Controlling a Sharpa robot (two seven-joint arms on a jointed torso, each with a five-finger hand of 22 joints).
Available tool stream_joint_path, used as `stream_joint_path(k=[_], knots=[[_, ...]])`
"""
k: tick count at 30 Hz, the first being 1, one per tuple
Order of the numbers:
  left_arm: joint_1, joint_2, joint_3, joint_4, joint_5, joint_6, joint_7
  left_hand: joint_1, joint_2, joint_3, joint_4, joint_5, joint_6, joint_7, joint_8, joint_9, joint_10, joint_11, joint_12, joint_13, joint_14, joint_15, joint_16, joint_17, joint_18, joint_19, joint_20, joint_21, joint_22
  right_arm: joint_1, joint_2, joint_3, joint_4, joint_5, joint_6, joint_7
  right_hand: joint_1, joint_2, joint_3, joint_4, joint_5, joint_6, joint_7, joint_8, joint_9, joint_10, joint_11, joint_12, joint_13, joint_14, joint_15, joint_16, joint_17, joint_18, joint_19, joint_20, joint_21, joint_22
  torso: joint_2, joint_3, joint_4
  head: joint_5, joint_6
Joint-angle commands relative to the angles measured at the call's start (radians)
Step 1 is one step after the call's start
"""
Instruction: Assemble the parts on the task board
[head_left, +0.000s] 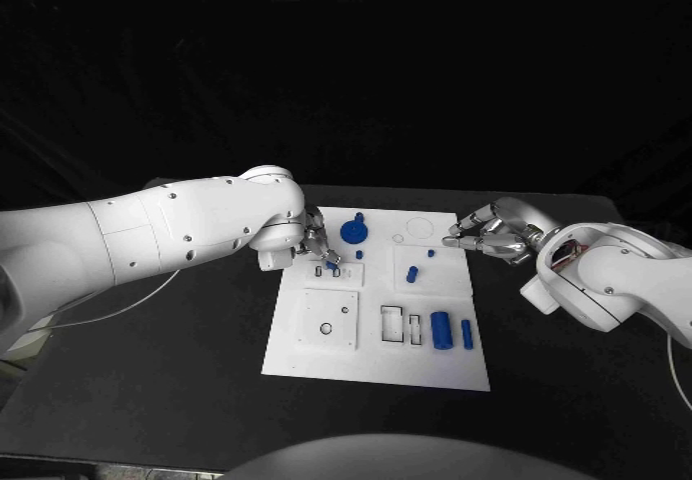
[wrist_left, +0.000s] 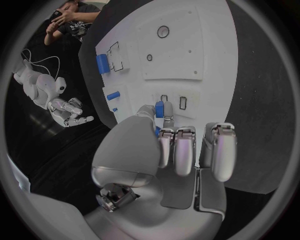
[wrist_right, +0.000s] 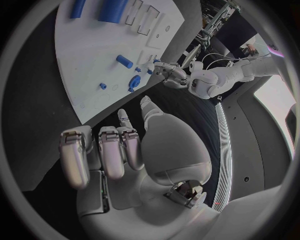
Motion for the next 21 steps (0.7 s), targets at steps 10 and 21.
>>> stream_joint_path(k=[10, 21], knots=[[-0.005, 0.023, -0.001, -0.021, 0.006, 0.056, -0.019, 0.007, 0.003, 0.010, 0.001, 0.006, 0.015, -0.003, 0.002, 0.015, 0.106, -0.004, 0.002, 0.260, 0.106, -0.006, 0.003, 0.263, -0.008, 0.105, -0.006, 0.002, 0.263, -0.002, 0.001, 0.000, 0.002, -0.009, 0.012, 0.000, 0.000, 0.007, -0.002, 0.006, 0.004, 0.007, -0.001, 0.004, 0.001, 0.105, 0.001, -0.003, 0.263, 0.106, 0.006, 0.004, 0.263, -0.007, 0.105, 0.007, 0.004, 0.263, 0.002, 0.0001, -0.0009, 0.002, -0.003], [-0.016, 0.026, -0.002, -0.027, -0.010, 0.065, -0.038, 0.007, 0.003, 0.012, 0.001, 0.005, 0.014, -0.002, 0.001, 0.015, 0.106, -0.004, 0.002, 0.260, 0.106, -0.006, 0.003, 0.263, -0.008, 0.105, -0.006, 0.002, 0.263, -0.002, -0.003, 0.000, 0.007, -0.007, 0.014, 0.001, -0.001, 0.007, -0.003, 0.007, 0.004, 0.007, 0.000, 0.004, 0.001, 0.105, 0.002, -0.003, 0.263, 0.106, 0.006, 0.004, 0.263, -0.007, 0.105, 0.007, 0.004, 0.263, 0.001, 0.0000, -0.0001, 0.005, -0.007]])
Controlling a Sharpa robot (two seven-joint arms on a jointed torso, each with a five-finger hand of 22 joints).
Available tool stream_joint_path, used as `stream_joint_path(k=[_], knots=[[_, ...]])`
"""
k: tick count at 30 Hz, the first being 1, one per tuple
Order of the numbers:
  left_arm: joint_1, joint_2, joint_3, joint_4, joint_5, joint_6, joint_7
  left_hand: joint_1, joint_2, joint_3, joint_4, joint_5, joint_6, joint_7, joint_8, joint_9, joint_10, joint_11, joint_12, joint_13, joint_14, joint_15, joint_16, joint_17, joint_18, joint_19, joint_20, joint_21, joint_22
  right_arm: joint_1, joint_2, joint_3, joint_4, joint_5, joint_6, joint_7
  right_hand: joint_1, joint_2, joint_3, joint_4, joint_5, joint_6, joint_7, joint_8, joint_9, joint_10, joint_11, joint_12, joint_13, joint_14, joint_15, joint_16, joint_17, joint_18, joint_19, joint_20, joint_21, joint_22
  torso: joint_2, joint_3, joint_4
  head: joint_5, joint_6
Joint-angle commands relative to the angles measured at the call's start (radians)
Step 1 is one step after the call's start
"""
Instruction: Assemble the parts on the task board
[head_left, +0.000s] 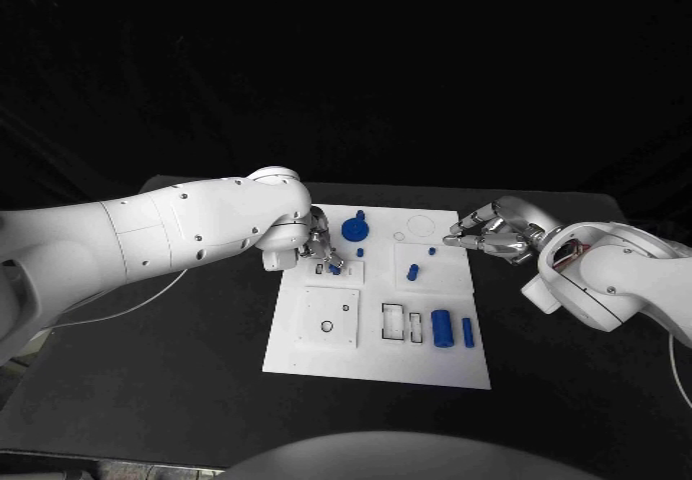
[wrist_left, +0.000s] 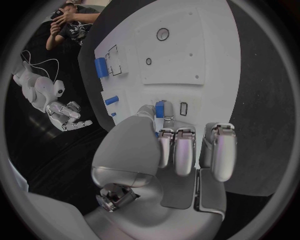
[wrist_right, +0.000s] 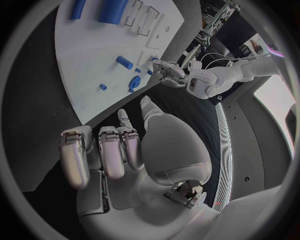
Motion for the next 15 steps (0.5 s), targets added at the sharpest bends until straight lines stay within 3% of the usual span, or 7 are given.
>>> stream_joint_path(k=[1, 15], knots=[[-0.002, 0.002, 0.000, -0.001, -0.014, 0.031, -0.039, 0.007, 0.003, 0.007, 0.001, 0.003, 0.010, -0.006, 0.005, 0.015, 0.107, -0.005, 0.002, 0.261, 0.106, -0.006, 0.003, 0.263, -0.007, 0.105, -0.006, 0.002, 0.263, -0.001, 0.000, 0.000, 0.003, -0.007, 0.013, 0.001, -0.001, 0.007, 0.000, 0.004, 0.004, 0.007, 0.000, 0.004, 0.001, 0.105, 0.002, -0.003, 0.263, 0.106, 0.006, 0.004, 0.263, -0.007, 0.105, 0.007, 0.004, 0.263, 0.000, -0.0006, 0.0005, 0.003, -0.001], [-0.008, 0.000, 0.000, -0.008, -0.033, 0.008, -0.032, 0.009, 0.003, 0.010, 0.000, 0.002, 0.009, -0.005, 0.003, 0.016, 0.107, -0.005, 0.002, 0.261, 0.106, -0.006, 0.003, 0.263, -0.007, 0.105, -0.006, 0.002, 0.263, -0.001, -0.001, 0.000, 0.004, -0.006, 0.016, -0.001, -0.002, 0.008, 0.000, 0.004, 0.004, 0.007, 0.001, 0.004, 0.001, 0.105, 0.002, -0.003, 0.263, 0.106, 0.006, 0.004, 0.263, -0.007, 0.105, 0.007, 0.004, 0.263, -0.001, -0.0008, -0.0009, 0.004, -0.003]])
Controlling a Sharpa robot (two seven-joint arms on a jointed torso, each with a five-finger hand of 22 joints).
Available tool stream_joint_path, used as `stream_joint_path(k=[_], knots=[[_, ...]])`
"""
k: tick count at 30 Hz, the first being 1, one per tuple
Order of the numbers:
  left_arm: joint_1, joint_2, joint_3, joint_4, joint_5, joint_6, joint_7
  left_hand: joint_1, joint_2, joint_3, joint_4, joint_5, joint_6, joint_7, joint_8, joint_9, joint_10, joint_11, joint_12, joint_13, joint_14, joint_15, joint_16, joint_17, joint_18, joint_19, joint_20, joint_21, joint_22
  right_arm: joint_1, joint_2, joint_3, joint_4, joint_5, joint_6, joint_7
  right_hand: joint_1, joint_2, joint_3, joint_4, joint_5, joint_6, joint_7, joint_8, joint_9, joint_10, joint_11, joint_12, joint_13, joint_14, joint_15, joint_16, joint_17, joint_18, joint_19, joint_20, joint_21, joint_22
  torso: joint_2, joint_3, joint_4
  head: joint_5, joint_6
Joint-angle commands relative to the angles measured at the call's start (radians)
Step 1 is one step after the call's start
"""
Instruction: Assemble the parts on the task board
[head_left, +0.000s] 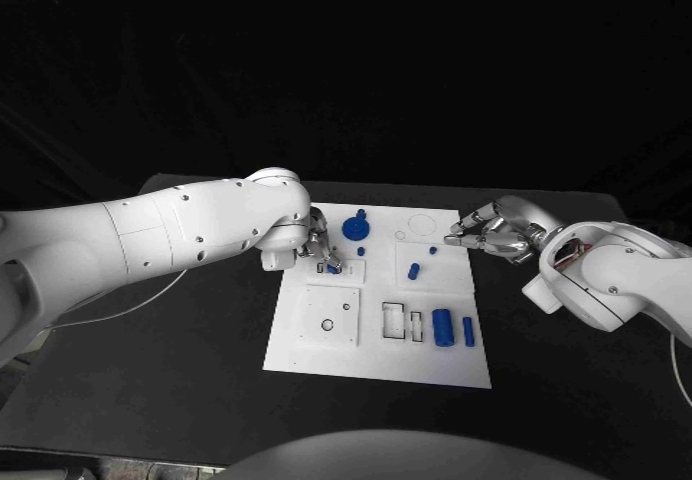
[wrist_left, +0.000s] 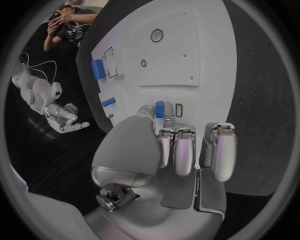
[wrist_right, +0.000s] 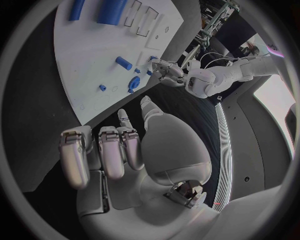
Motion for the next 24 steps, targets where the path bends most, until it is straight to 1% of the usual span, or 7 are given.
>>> stream_joint_path(k=[1, 4, 9, 13, 19, 21, 24], knots=[[-0.001, 0.003, 0.000, -0.002, -0.013, 0.003, -0.032, 0.010, 0.004, 0.005, 0.000, 0.003, 0.009, -0.005, 0.003, 0.016, 0.108, -0.005, 0.002, 0.261, 0.106, -0.006, 0.003, 0.263, -0.008, 0.105, -0.006, 0.002, 0.263, -0.001, 0.000, 0.000, 0.001, -0.007, 0.014, -0.001, -0.001, 0.008, -0.001, 0.004, 0.004, 0.007, 0.001, 0.004, 0.001, 0.105, 0.002, -0.003, 0.263, 0.106, 0.006, 0.004, 0.263, -0.007, 0.105, 0.007, 0.004, 0.263, 0.000, 0.0004, -0.0009, 0.001, 0.000], [-0.001, 0.004, 0.000, -0.003, -0.013, 0.001, -0.029, 0.010, 0.004, 0.005, 0.000, 0.003, 0.009, -0.005, 0.002, 0.016, 0.108, -0.005, 0.002, 0.261, 0.106, -0.006, 0.003, 0.263, -0.008, 0.105, -0.006, 0.002, 0.263, -0.001, 0.001, 0.000, 0.002, -0.007, 0.015, -0.002, -0.001, 0.008, -0.001, 0.004, 0.004, 0.007, 0.001, 0.004, 0.001, 0.105, 0.002, -0.003, 0.263, 0.106, 0.006, 0.004, 0.263, -0.007, 0.105, 0.007, 0.004, 0.263, 0.000, 0.0009, -0.0010, 0.000, 0.000], [-0.001, 0.008, 0.000, -0.005, -0.013, -0.004, -0.024, 0.010, 0.005, 0.006, 0.001, 0.002, 0.008, -0.004, 0.001, 0.017, 0.108, -0.005, 0.002, 0.261, 0.106, -0.006, 0.003, 0.263, -0.008, 0.105, -0.007, 0.002, 0.263, -0.001, 0.002, 0.000, 0.002, -0.007, 0.016, -0.004, -0.001, 0.008, -0.001, 0.004, 0.004, 0.007, 0.001, 0.004, 0.001, 0.105, 0.002, -0.003, 0.263, 0.106, 0.006, 0.004, 0.263, -0.007, 0.105, 0.007, 0.004, 0.263, 0.000, -0.0002, -0.0006, -0.003, 0.000], [-0.002, 0.010, 0.000, -0.007, -0.012, -0.006, -0.021, 0.009, 0.005, 0.007, 0.001, 0.002, 0.008, -0.004, 0.001, 0.017, 0.108, -0.004, 0.002, 0.261, 0.106, -0.006, 0.003, 0.263, -0.008, 0.105, -0.007, 0.002, 0.263, -0.001, 0.001, 0.000, 0.002, -0.007, 0.017, -0.005, -0.001, 0.008, -0.001, 0.004, 0.004, 0.007, 0.001, 0.004, 0.001, 0.105, 0.002, -0.003, 0.263, 0.106, 0.006, 0.004, 0.263, -0.007, 0.105, 0.007, 0.004, 0.263, 0.000, 0.0003, -0.0014, -0.003, 0.000], [-0.002, 0.014, 0.000, -0.012, -0.006, -0.003, -0.020, 0.009, 0.006, 0.008, 0.001, 0.002, 0.007, -0.004, 0.000, 0.017, 0.108, -0.004, 0.002, 0.261, 0.106, -0.006, 0.003, 0.263, -0.008, 0.105, -0.007, 0.002, 0.263, -0.001, 0.000, 0.000, 0.001, -0.007, 0.018, -0.007, -0.001, 0.008, -0.001, 0.004, 0.004, 0.007, 0.001, 0.004, 0.001, 0.105, 0.002, -0.003, 0.263, 0.106, 0.006, 0.004, 0.263, -0.007, 0.105, 0.007, 0.004, 0.263, 0.000, 0.0006, 0.0001, -0.004, 0.000], [-0.002, 0.015, 0.000, -0.014, -0.004, 0.000, -0.020, 0.009, 0.006, 0.008, 0.001, 0.002, 0.007, -0.004, 0.000, 0.017, 0.108, -0.004, 0.002, 0.261, 0.106, -0.006, 0.003, 0.263, -0.008, 0.105, -0.007, 0.002, 0.263, -0.001, 0.000, 0.000, 0.001, -0.007, 0.019, -0.007, -0.002, 0.008, -0.001, 0.005, 0.004, 0.007, 0.002, 0.003, 0.001, 0.105, 0.003, -0.003, 0.263, 0.106, 0.007, 0.004, 0.263, -0.007, 0.105, 0.007, 0.004, 0.263, 0.001, 0.0009, -0.0009, -0.004, 0.000], [-0.002, 0.017, 0.000, -0.015, -0.003, 0.000, -0.020, 0.008, 0.006, 0.009, 0.001, 0.002, 0.007, -0.003, 0.000, 0.018, 0.108, -0.004, 0.002, 0.261, 0.106, -0.006, 0.003, 0.263, -0.008, 0.105, -0.007, 0.002, 0.263, -0.001, 0.000, 0.000, 0.002, -0.007, 0.019, -0.007, -0.002, 0.008, -0.002, 0.005, 0.003, 0.007, 0.002, 0.003, 0.001, 0.105, 0.003, -0.003, 0.263, 0.106, 0.007, 0.004, 0.263, -0.007, 0.105, 0.007, 0.004, 0.263, 0.000, 0.0003, -0.0006, -0.005, -0.001]])
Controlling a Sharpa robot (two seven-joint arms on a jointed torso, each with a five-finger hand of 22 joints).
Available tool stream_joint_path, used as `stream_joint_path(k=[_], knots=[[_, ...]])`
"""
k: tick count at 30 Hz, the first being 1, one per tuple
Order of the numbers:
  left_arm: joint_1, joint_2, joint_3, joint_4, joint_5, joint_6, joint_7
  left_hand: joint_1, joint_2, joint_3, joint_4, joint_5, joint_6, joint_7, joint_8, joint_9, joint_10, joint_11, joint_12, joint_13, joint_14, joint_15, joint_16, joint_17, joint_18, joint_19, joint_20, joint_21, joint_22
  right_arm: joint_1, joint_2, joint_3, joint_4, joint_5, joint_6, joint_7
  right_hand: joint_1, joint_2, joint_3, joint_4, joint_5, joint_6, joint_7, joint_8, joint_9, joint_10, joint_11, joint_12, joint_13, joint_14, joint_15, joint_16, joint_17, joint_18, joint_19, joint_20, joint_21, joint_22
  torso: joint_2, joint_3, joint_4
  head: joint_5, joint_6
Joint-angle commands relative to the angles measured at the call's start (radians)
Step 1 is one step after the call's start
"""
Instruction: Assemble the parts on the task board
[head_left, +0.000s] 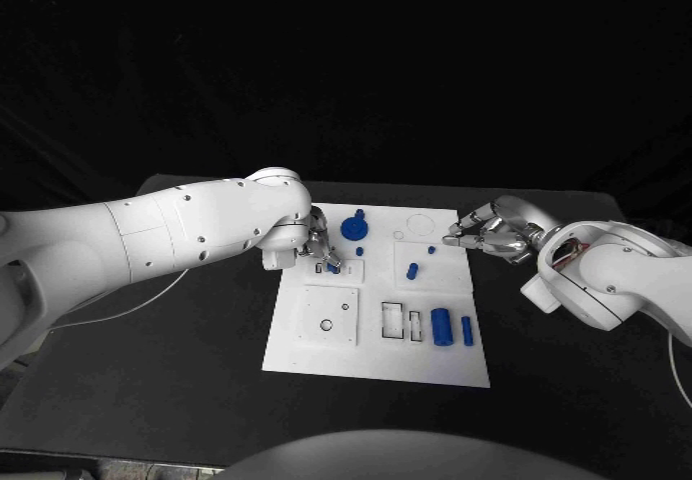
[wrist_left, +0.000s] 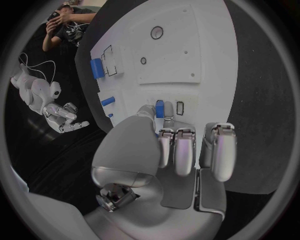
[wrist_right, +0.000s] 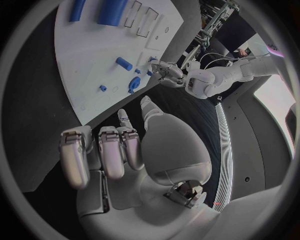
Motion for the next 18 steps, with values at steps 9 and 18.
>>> stream_joint_path(k=[9, 18], knots=[[-0.002, 0.006, 0.000, -0.003, 0.004, 0.007, -0.022, 0.007, 0.006, 0.009, -0.002, 0.002, 0.006, -0.003, 0.000, 0.013, 0.108, -0.003, 0.002, 0.261, 0.106, -0.005, 0.003, 0.263, -0.008, 0.105, -0.007, 0.002, 0.263, -0.001, -0.001, 0.000, 0.002, -0.007, 0.019, -0.005, -0.003, 0.008, -0.002, 0.006, 0.003, 0.006, 0.003, 0.002, 0.001, 0.105, 0.003, -0.003, 0.263, 0.106, 0.007, 0.004, 0.263, -0.007, 0.105, 0.007, 0.004, 0.263, 0.000, -0.0001, 0.0000, -0.002, 0.001], [-0.003, 0.009, 0.000, -0.009, 0.004, 0.008, -0.022, 0.007, 0.007, 0.012, -0.002, 0.002, 0.005, -0.003, -0.001, 0.015, 0.108, -0.003, 0.002, 0.261, 0.106, -0.005, 0.003, 0.263, -0.008, 0.105, -0.007, 0.002, 0.263, -0.001, -0.001, 0.000, 0.003, -0.005, 0.022, -0.006, -0.003, 0.009, -0.003, 0.006, 0.003, 0.006, 0.003, 0.002, 0.001, 0.105, 0.004, -0.003, 0.263, 0.106, 0.007, 0.004, 0.263, -0.007, 0.105, 0.007, 0.004, 0.263, 0.001, 0.0002, 0.0001, -0.002, -0.002]])
